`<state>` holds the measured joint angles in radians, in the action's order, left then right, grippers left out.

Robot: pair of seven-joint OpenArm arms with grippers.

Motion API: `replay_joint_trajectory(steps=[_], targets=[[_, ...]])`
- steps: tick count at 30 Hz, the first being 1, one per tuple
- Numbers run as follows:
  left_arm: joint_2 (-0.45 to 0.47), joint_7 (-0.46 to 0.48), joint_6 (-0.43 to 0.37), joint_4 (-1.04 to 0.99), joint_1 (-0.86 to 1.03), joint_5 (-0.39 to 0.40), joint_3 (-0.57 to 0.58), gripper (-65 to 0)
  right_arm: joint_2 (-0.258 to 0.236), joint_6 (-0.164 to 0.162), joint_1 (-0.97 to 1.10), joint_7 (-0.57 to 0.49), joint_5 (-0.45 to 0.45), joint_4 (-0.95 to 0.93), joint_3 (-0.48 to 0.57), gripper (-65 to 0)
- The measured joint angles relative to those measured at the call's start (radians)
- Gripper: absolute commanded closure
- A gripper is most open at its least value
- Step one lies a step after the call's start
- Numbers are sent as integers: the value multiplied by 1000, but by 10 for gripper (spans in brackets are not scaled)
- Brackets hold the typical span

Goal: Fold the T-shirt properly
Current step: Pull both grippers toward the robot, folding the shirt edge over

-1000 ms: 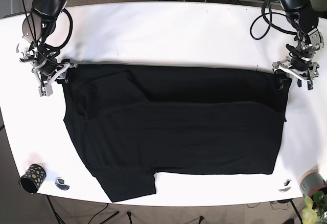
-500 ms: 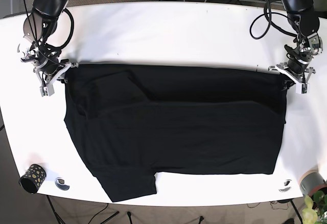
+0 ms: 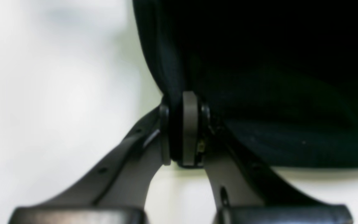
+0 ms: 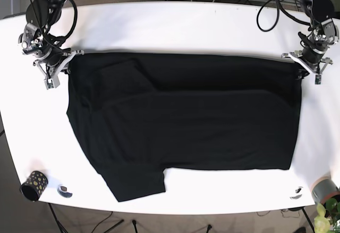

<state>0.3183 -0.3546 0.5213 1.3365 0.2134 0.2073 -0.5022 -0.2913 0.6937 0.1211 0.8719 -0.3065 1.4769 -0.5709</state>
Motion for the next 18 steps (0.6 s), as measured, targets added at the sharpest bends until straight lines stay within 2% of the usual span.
replay_joint_trajectory(steps=[1,7,10,18], targets=[[-11,-9,8,21,18,-3,-21,0,6,11,15,17,-9,25,-16,-8],[-56,-102,132,126,111,-14,-128,0,48,6,127,106,2,172,-83,-8],[-66,-132,169,154,138,-10,-172,0,64,6,190,133,1,248,-96,-8],[-63,-160,179,208,230,-13,-248,-1,134,6,338,132,-8,381,-97,-8]])
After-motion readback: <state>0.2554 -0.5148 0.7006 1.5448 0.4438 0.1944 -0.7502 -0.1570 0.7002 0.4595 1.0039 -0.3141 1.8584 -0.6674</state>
